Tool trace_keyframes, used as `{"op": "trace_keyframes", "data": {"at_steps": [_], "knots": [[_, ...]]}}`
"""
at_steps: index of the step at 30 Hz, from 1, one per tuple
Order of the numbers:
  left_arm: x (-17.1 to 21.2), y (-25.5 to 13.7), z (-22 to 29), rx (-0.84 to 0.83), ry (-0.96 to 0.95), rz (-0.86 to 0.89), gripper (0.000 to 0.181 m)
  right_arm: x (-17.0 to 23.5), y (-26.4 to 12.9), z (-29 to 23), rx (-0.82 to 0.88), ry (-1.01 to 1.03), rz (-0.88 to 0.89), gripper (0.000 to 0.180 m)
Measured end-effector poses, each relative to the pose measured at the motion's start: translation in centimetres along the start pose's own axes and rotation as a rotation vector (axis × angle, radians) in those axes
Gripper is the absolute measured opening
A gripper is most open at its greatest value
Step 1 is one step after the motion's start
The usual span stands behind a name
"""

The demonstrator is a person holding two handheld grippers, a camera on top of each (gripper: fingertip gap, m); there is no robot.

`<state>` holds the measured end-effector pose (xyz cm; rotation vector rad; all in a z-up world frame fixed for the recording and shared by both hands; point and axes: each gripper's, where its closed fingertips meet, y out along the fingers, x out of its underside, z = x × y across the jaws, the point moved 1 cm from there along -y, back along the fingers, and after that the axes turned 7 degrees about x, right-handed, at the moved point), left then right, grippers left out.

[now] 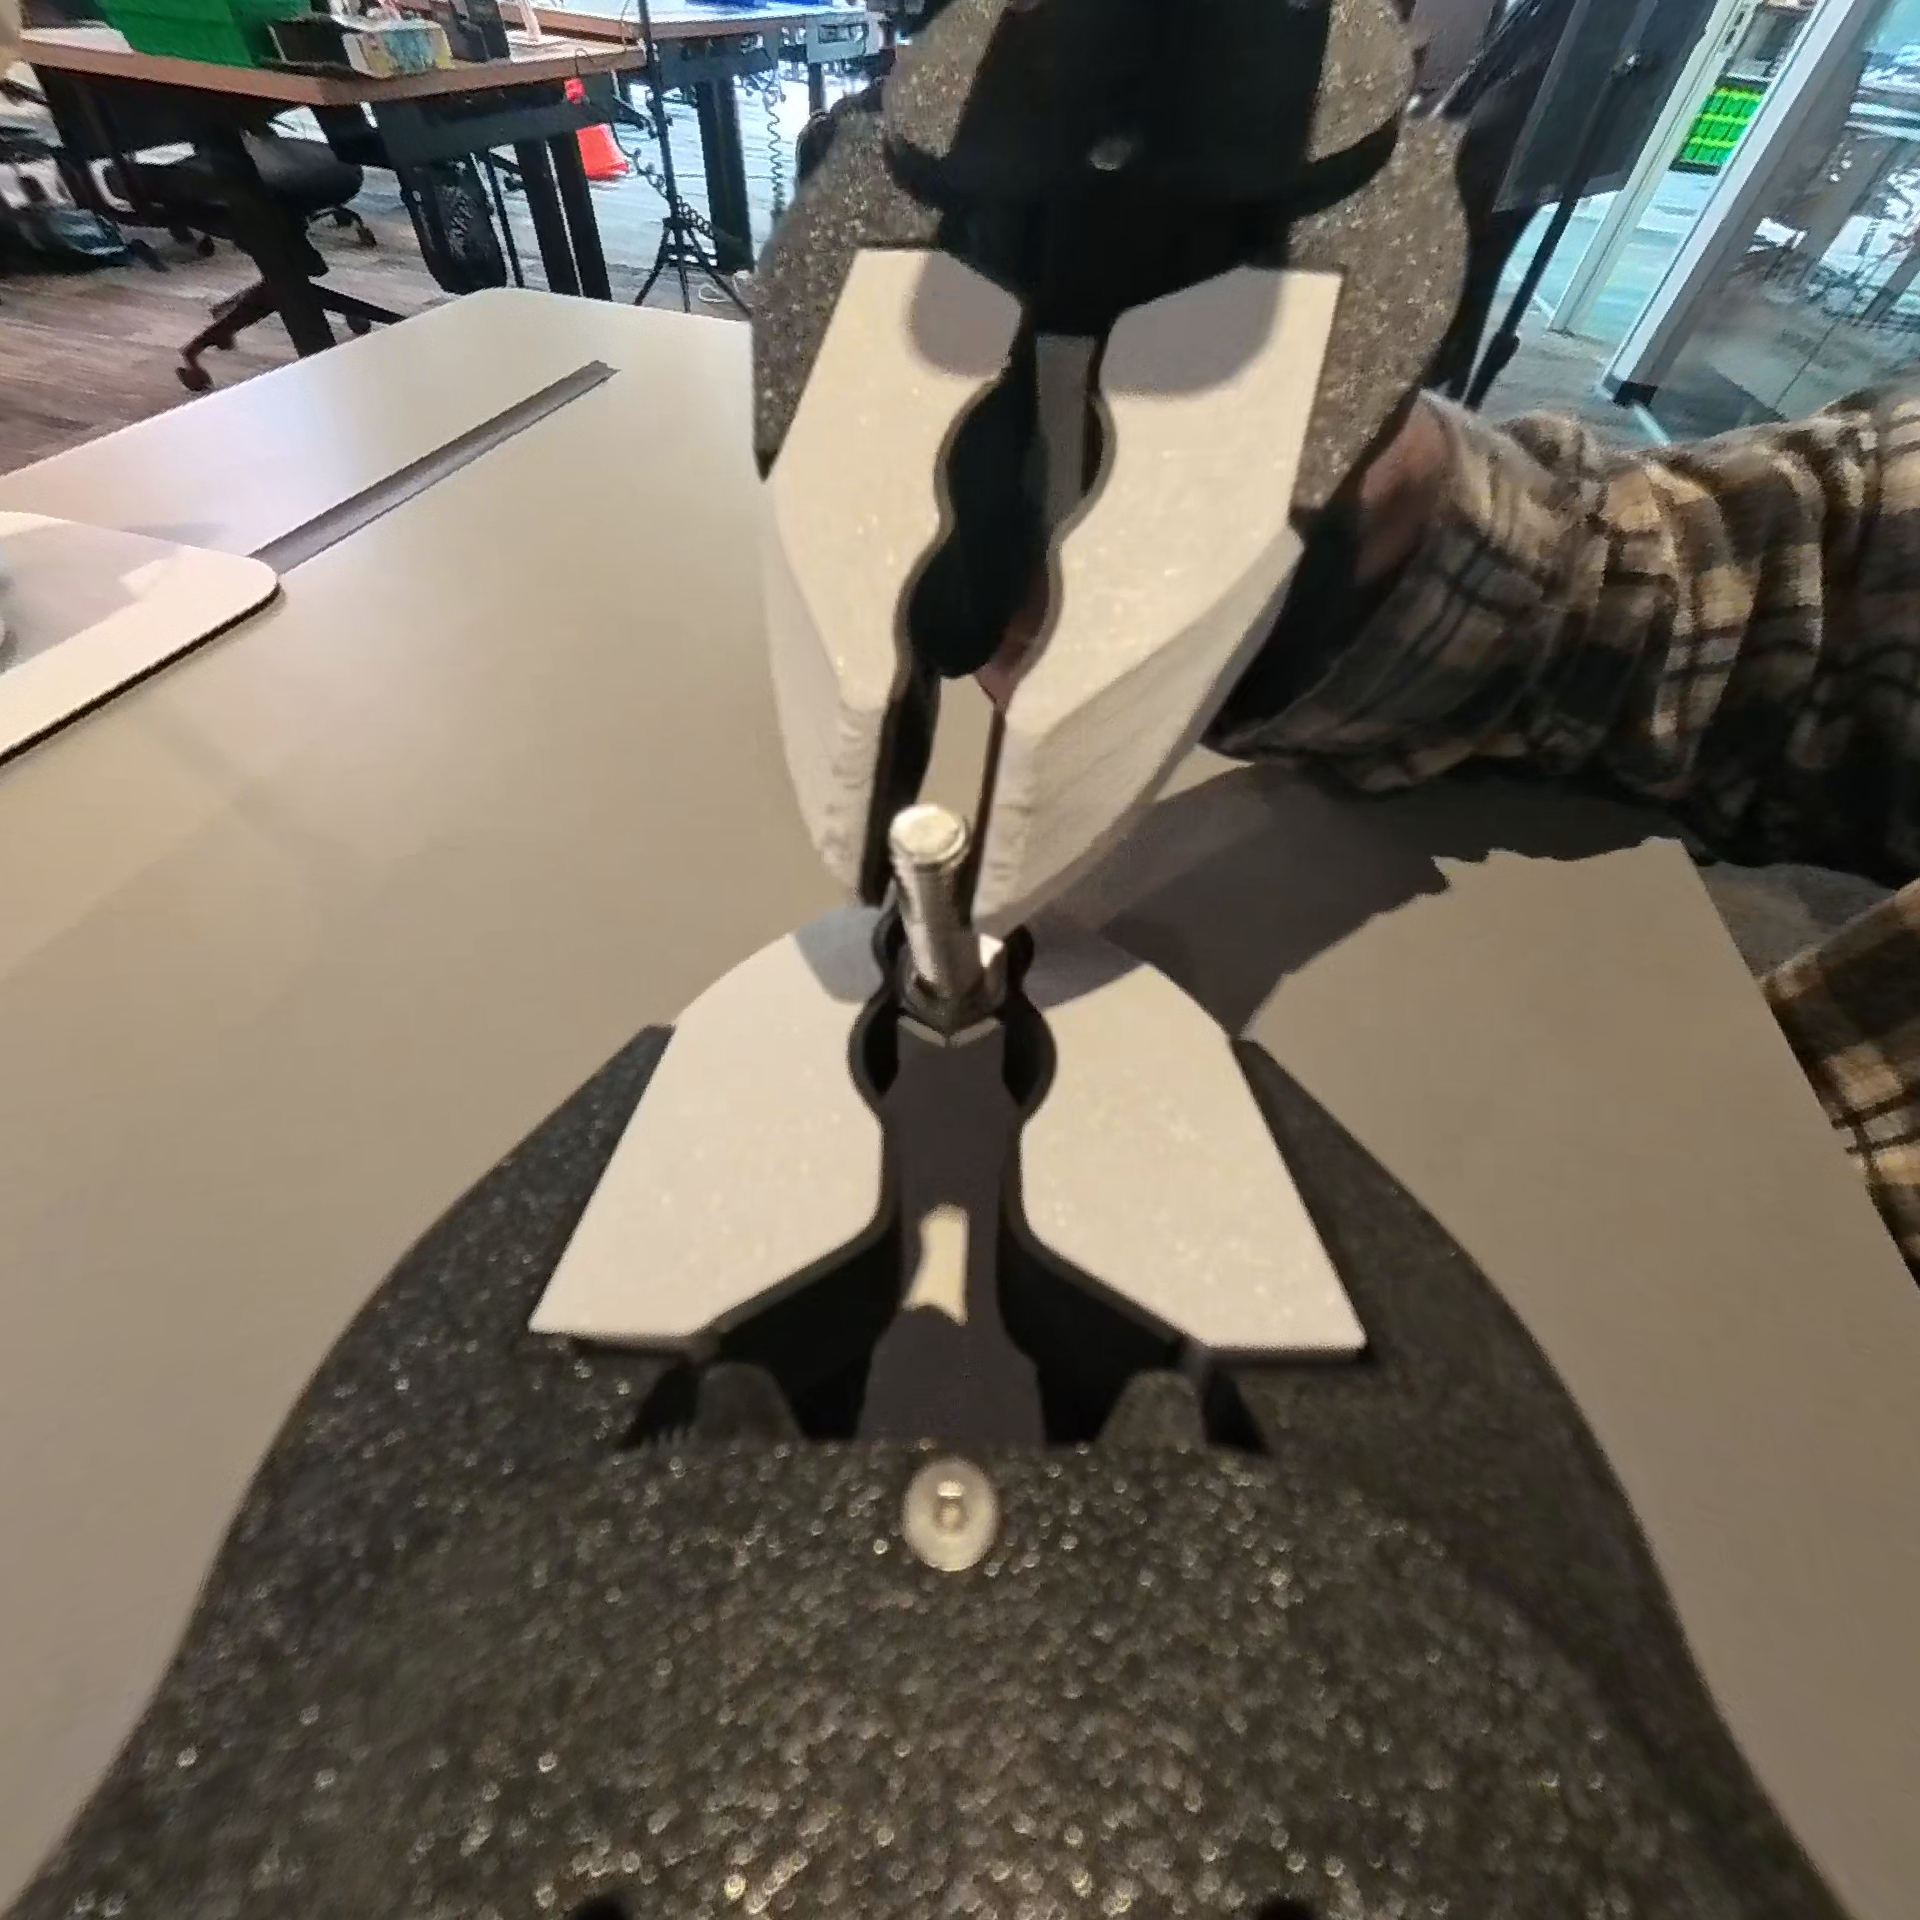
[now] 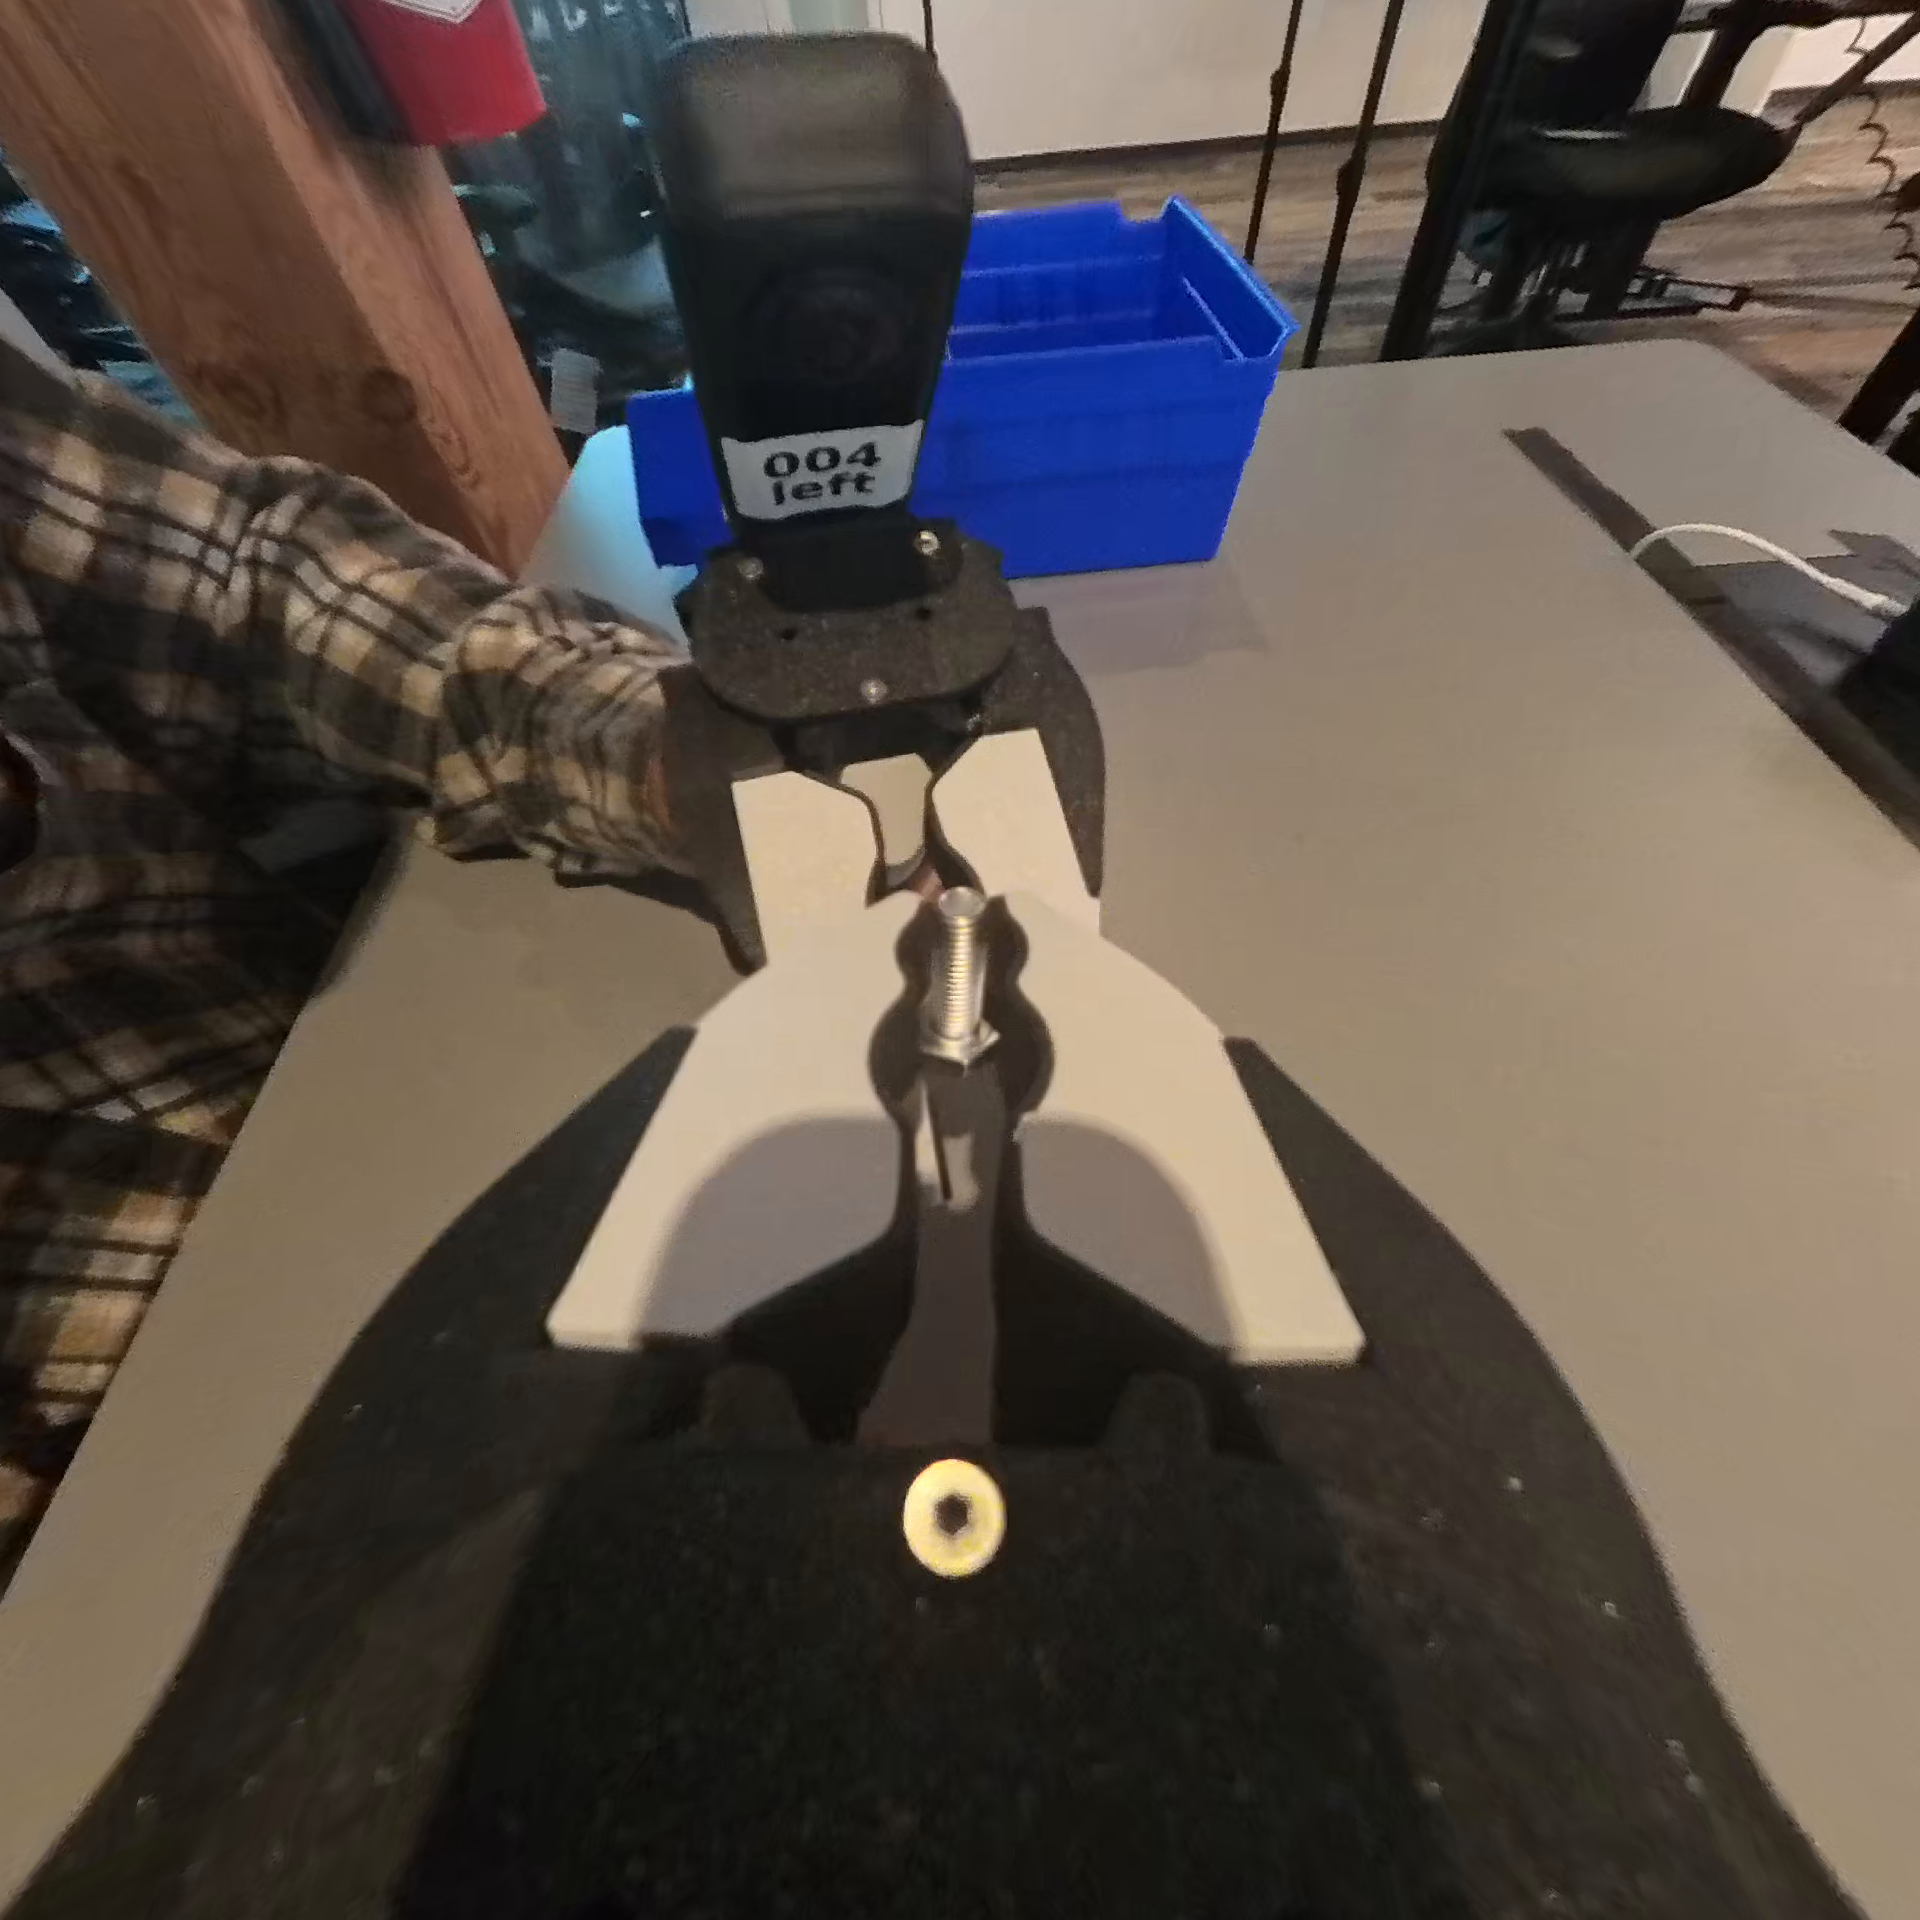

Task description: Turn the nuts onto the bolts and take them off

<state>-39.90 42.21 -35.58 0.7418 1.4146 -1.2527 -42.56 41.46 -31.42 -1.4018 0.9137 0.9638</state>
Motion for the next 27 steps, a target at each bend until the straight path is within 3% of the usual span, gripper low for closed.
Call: {"op": "trace_keyframes", "data": {"at_steps": [10,27], "knots": [[-2.4,-0.8,1.4,0.150,-0.055,0.247,0.021,-1.7,-3.7,0.3,-0.084,0.206,0.301,0.009],[-2.5,-0.7,2.0,0.167,-0.032,0.220,0.020,-0.9,-3.1,-0.7,-0.097,0.135,0.213,0.009]]}}
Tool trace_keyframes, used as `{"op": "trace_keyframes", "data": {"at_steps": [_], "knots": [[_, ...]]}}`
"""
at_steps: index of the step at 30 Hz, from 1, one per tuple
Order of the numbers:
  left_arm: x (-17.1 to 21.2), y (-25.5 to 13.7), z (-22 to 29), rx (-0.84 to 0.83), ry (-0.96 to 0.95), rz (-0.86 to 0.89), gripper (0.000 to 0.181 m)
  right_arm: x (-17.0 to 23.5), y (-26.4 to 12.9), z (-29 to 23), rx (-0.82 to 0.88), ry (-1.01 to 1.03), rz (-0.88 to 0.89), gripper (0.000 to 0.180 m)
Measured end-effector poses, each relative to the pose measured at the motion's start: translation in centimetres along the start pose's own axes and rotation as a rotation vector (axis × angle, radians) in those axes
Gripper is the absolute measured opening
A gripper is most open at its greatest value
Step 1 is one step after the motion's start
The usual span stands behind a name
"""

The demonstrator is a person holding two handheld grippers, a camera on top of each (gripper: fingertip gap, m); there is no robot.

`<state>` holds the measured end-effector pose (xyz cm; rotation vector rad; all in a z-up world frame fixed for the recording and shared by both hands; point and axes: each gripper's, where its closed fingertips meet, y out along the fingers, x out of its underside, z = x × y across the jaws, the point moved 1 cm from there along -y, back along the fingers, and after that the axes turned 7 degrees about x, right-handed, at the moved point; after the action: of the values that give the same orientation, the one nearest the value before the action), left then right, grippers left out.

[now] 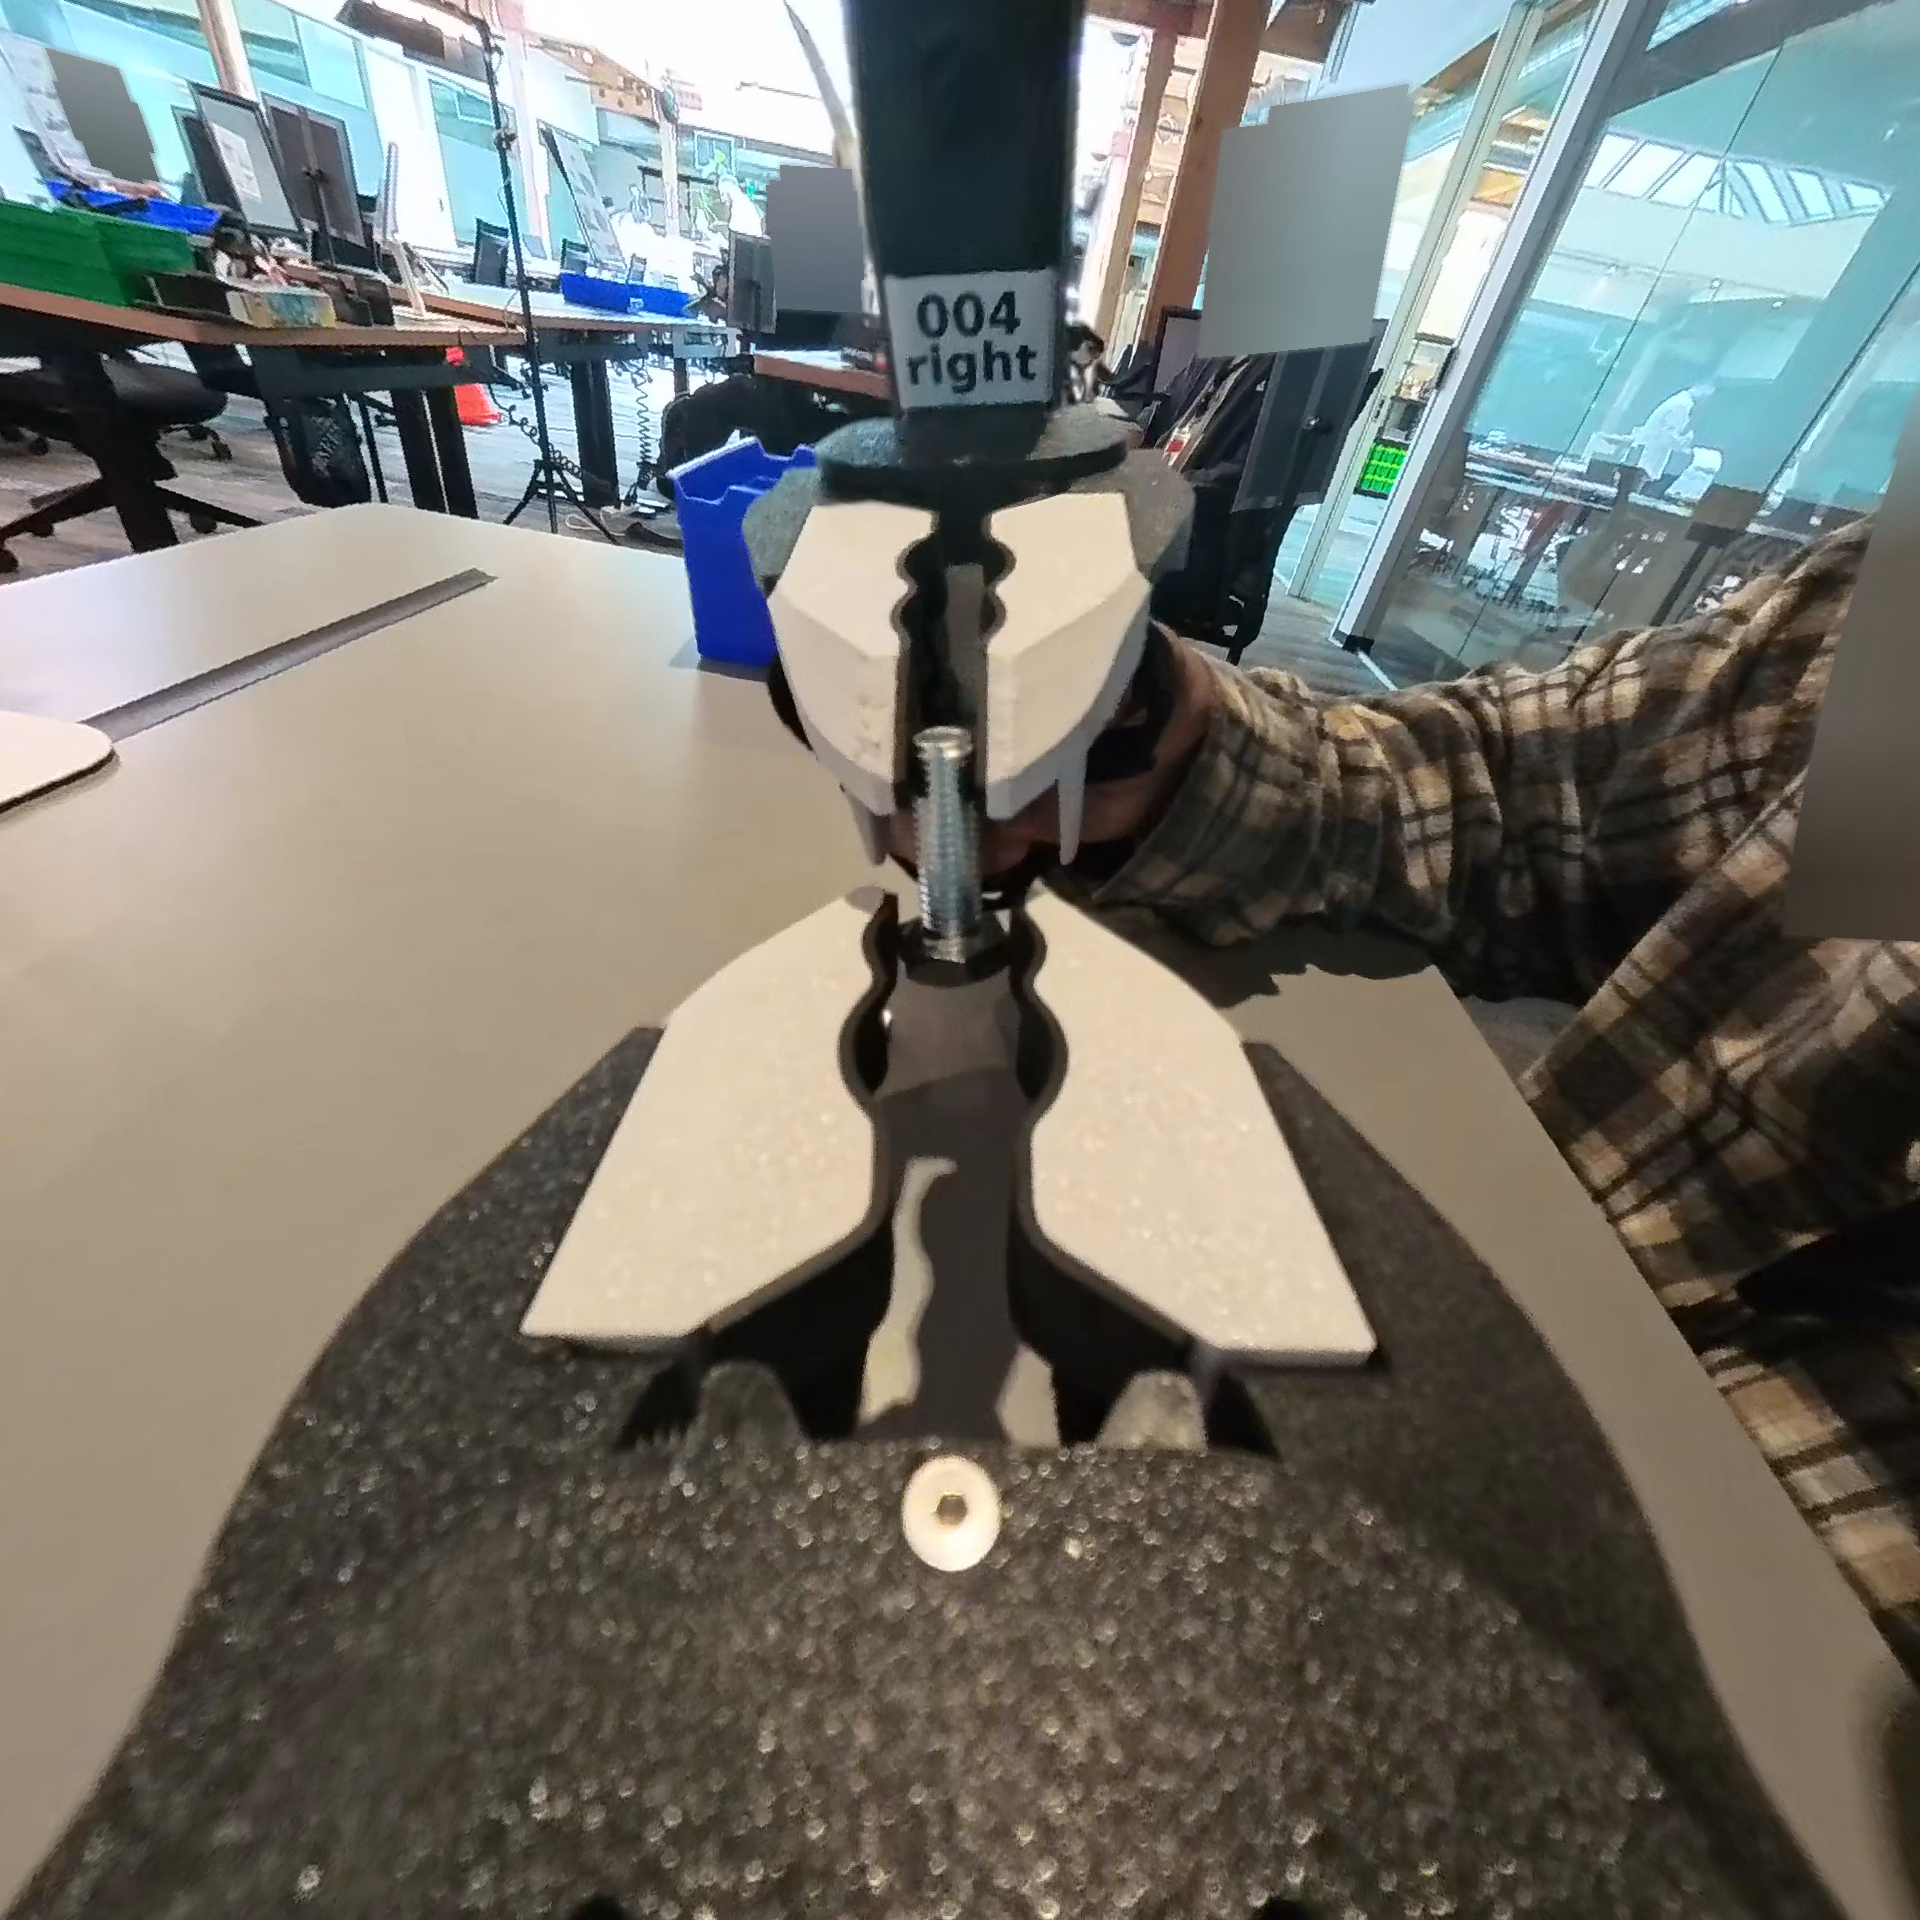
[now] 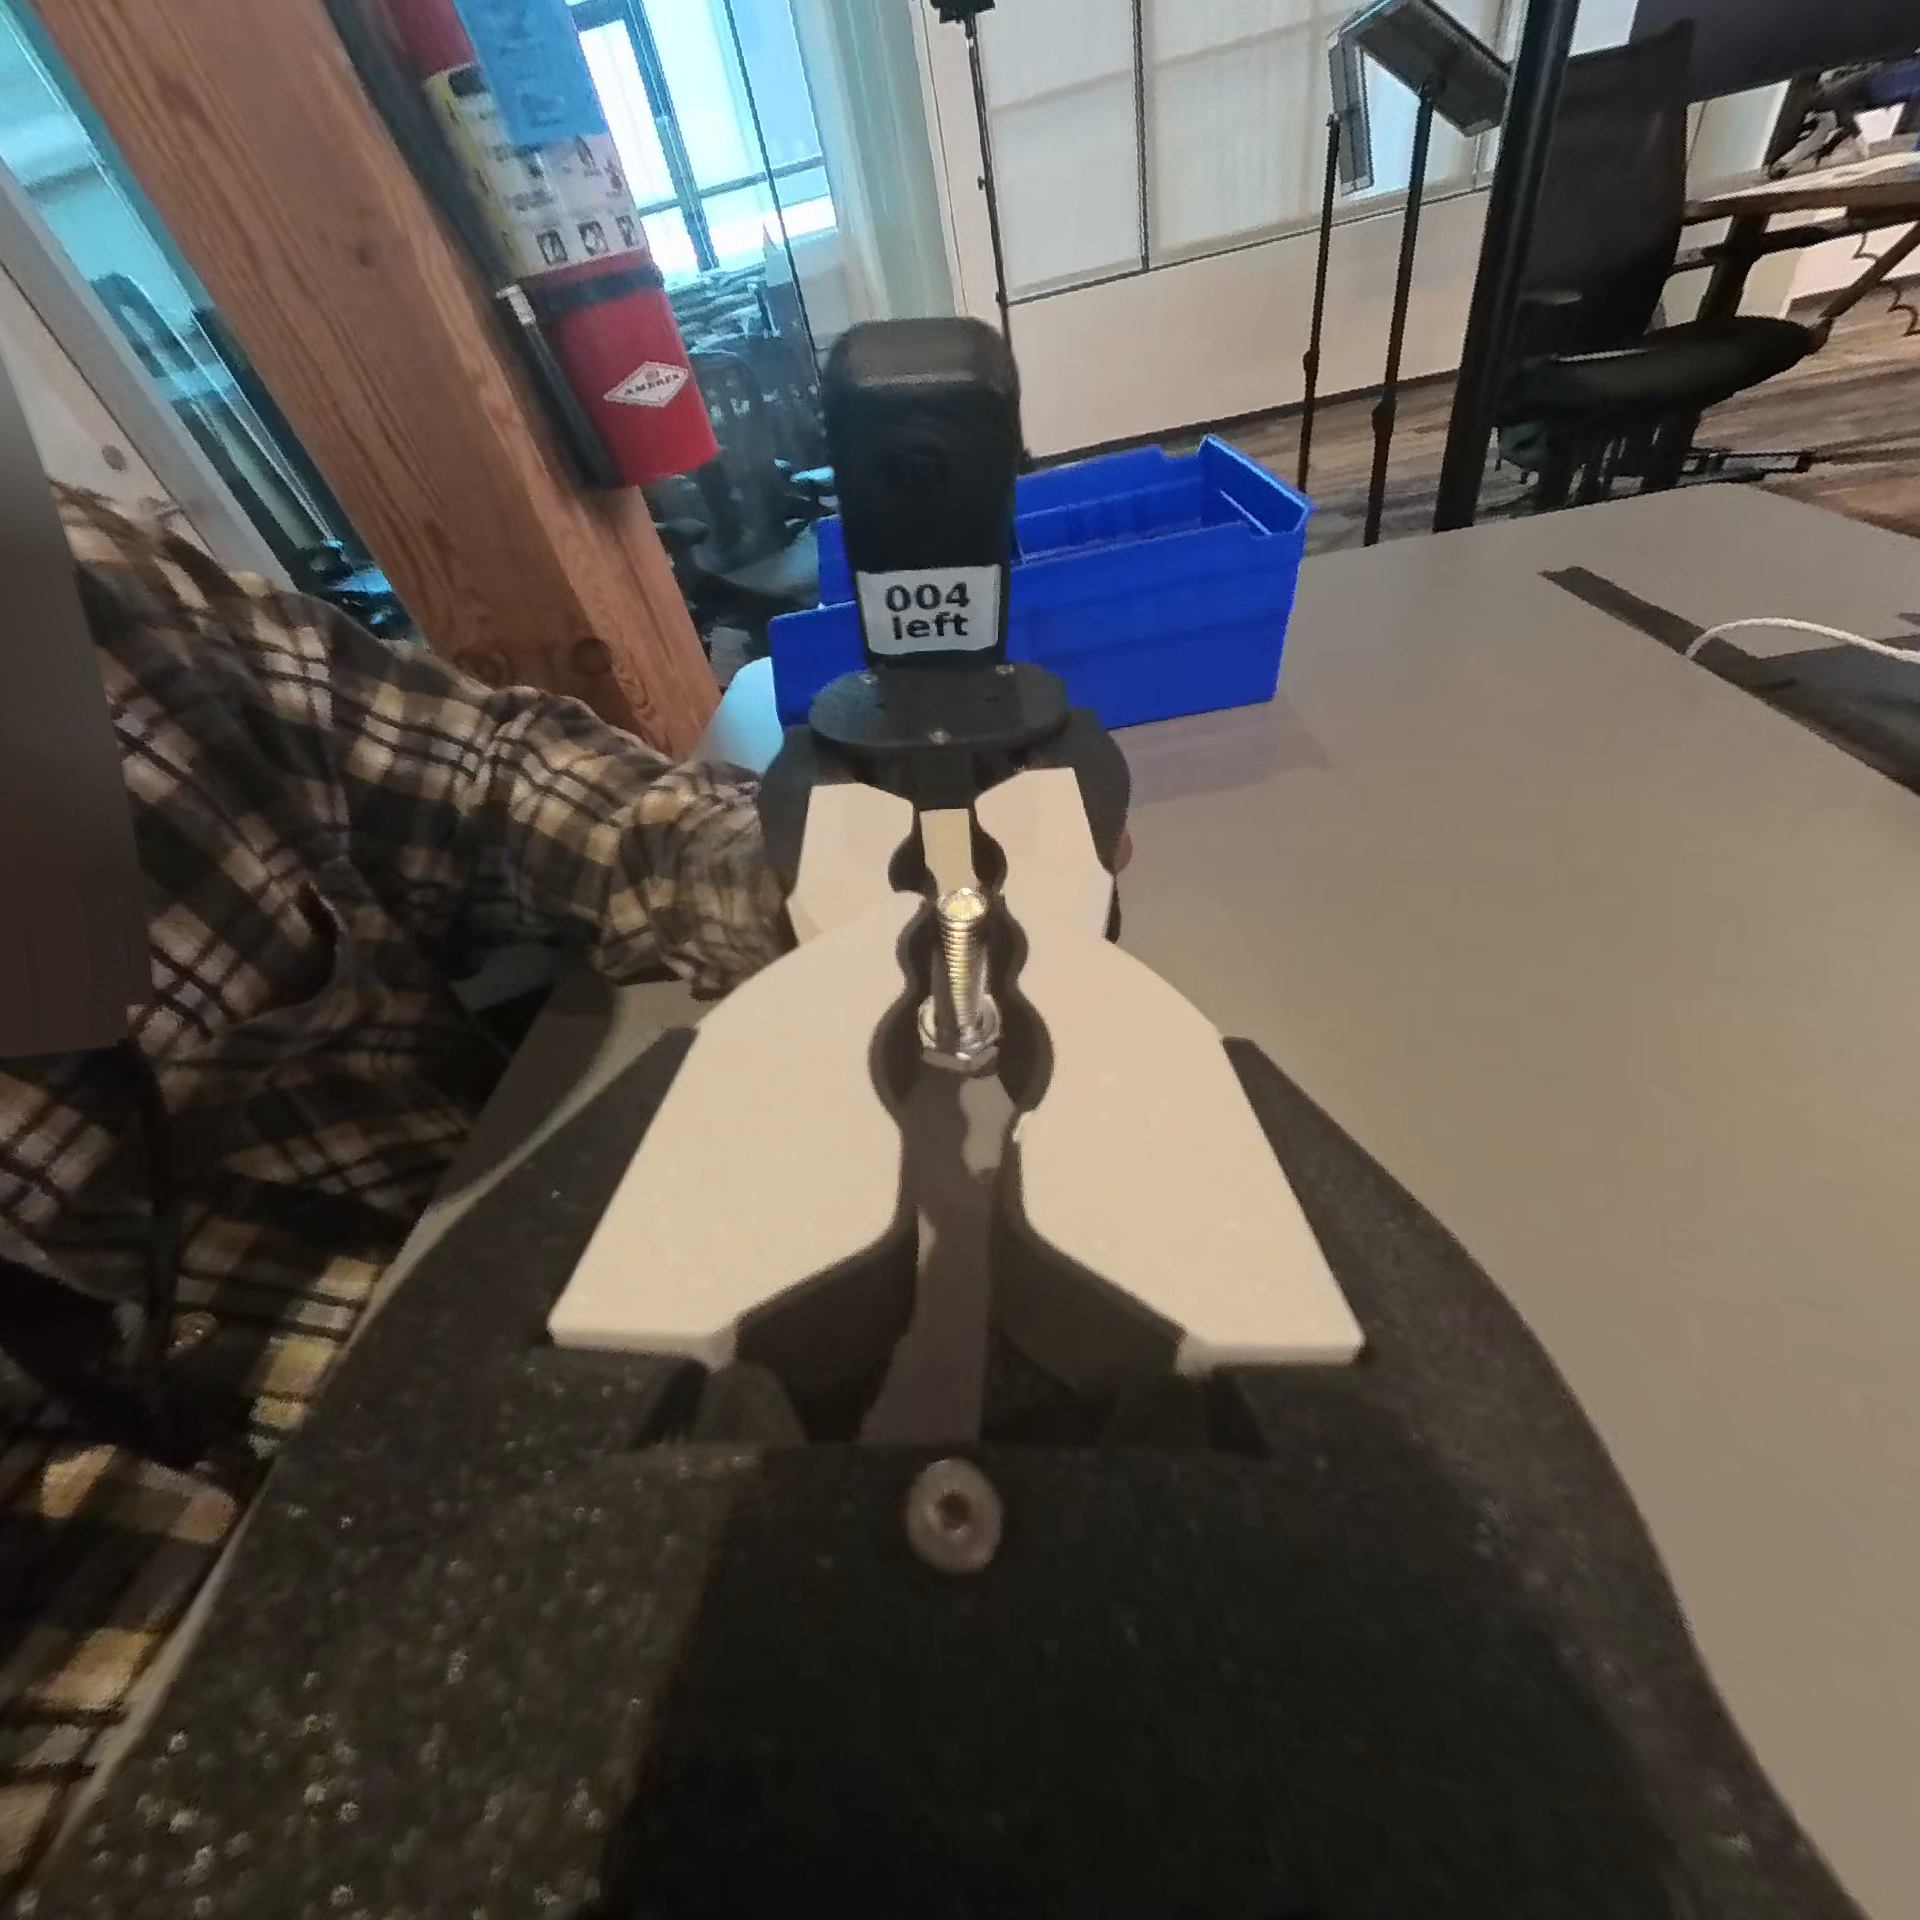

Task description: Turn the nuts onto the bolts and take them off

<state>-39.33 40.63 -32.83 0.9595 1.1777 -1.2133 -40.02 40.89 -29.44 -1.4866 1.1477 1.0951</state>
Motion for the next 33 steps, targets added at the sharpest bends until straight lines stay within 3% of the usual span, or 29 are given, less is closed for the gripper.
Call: {"op": "trace_keyframes", "data": {"at_steps": [18,33], "knots": [[0.4,0.4,0.1,-0.034,0.043,-0.071,0.019,0.1,0.1,-0.6,0.018,-0.139,0.002,0.009],[-0.8,0.0,0.8,0.028,0.008,0.031,0.021,-1.2,-0.6,-1.1,-0.016,-0.140,0.085,0.008]]}}
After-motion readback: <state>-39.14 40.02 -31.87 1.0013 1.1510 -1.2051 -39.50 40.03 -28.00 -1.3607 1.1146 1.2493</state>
